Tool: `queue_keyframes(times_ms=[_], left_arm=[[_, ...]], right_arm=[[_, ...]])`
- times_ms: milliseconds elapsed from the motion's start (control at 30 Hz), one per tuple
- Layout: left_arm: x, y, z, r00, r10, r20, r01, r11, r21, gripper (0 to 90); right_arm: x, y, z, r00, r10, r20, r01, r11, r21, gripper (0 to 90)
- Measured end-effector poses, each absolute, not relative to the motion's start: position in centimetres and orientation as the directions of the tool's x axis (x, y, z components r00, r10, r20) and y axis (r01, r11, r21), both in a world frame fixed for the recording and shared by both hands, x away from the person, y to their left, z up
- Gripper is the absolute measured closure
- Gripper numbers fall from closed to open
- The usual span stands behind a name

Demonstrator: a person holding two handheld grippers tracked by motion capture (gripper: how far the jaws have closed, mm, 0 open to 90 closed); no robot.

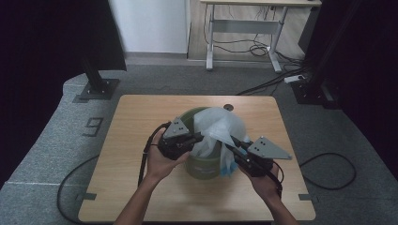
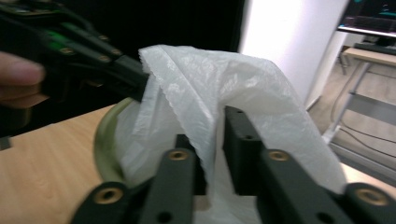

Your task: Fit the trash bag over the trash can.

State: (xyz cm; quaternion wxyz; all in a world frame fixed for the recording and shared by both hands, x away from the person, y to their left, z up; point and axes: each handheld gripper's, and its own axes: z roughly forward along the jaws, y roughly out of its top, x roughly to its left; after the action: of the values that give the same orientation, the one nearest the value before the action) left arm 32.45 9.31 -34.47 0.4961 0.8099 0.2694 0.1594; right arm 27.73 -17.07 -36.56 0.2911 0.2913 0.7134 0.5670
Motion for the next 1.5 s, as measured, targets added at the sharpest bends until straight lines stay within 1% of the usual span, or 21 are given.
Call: queue_keyframes(times_ms=[33,133,267,433,600,767,900,1000,1033,1067,1133,1167,1233,1300,1367,1400,1500], left_arm=[[32.7,9.8,-34.3,0.795,0.606,-0.017,0.289,-0.353,0.89,90.0],[33.1,10.8,-34.2,0.745,0.666,0.023,0.299,-0.365,0.882,90.0],[33.7,12.6,-34.1,0.714,0.7,-0.011,0.331,-0.324,0.886,90.0],[34.2,14.4,-34.3,0.68,0.733,-0.027,0.363,-0.304,0.881,90.0],[34.9,16.5,-34.9,0.647,0.759,-0.066,0.397,-0.262,0.88,90.0],[35.3,17.8,-35.1,0.624,0.777,-0.084,0.415,-0.239,0.878,90.0],[35.6,18.4,-35.3,0.613,0.783,-0.105,0.429,-0.218,0.877,89.9],[35.6,18.5,-35.3,0.613,0.782,-0.11,0.43,-0.214,0.877,89.9],[35.6,18.5,-35.3,0.615,0.781,-0.111,0.429,-0.212,0.878,89.9],[35.7,18.4,-35.3,0.617,0.779,-0.114,0.429,-0.211,0.878,89.9],[35.7,18.3,-35.3,0.619,0.776,-0.118,0.43,-0.209,0.878,89.9],[35.7,18.2,-35.4,0.621,0.774,-0.119,0.43,-0.21,0.878,89.9],[35.7,17.8,-35.4,0.628,0.769,-0.122,0.43,-0.211,0.878,89.9],[35.8,17.2,-35.5,0.637,0.759,-0.131,0.428,-0.208,0.879,89.9],[36.0,16.3,-35.6,0.65,0.749,-0.128,0.427,-0.221,0.877,89.9],[36.0,15.9,-35.6,0.657,0.743,-0.128,0.426,-0.227,0.876,89.9],[36.2,14.2,-35.6,0.692,0.708,-0.14,0.423,-0.24,0.874,89.9]], right_arm=[[27.5,-17.3,-36.7,-0.674,0.735,-0.077,0.079,0.176,0.981,68.7],[26.9,-18.1,-36.9,-0.716,0.697,-0.043,0.077,0.14,0.987,56.2],[26.3,-19.4,-36.9,-0.718,0.696,-0.012,0.084,0.104,0.991,46.2],[26.5,-21.7,-37.1,-0.71,0.7,0.074,0.128,0.024,0.992,40.4],[27.9,-23.4,-37.9,-0.65,0.754,0.093,0.172,0.027,0.985,37.8],[30.3,-24.3,-39.8,-0.594,0.796,0.115,0.232,0.033,0.972,27.3],[31.6,-24.4,-41.3,-0.579,0.805,0.127,0.248,0.025,0.968,23.5],[32.3,-24.5,-42.0,-0.582,0.796,0.169,0.27,-0.007,0.963,23.5],[32.5,-24.4,-42.1,-0.583,0.794,0.171,0.274,-0.006,0.962,24.4],[32.6,-24.4,-42.1,-0.585,0.793,0.171,0.275,-0.005,0.961,28.8],[32.7,-24.3,-42.1,-0.604,0.778,0.172,0.269,-0.004,0.963,42.5],[32.7,-24.2,-42.0,-0.623,0.765,0.164,0.256,0.002,0.967,52.8],[32.6,-24.2,-41.8,-0.642,0.753,0.142,0.242,0.023,0.97,66.1],[32.4,-24.3,-41.5,-0.642,0.759,0.106,0.222,0.052,0.974,78.4],[32.0,-24.4,-41.2,-0.63,0.773,0.074,0.2,0.07,0.977,84.6],[31.8,-24.6,-40.9,-0.623,0.779,0.063,0.189,0.072,0.979,86.3],[31.0,-25.3,-39.8,-0.59,0.807,0.026,0.142,0.072,0.987,87.6]])
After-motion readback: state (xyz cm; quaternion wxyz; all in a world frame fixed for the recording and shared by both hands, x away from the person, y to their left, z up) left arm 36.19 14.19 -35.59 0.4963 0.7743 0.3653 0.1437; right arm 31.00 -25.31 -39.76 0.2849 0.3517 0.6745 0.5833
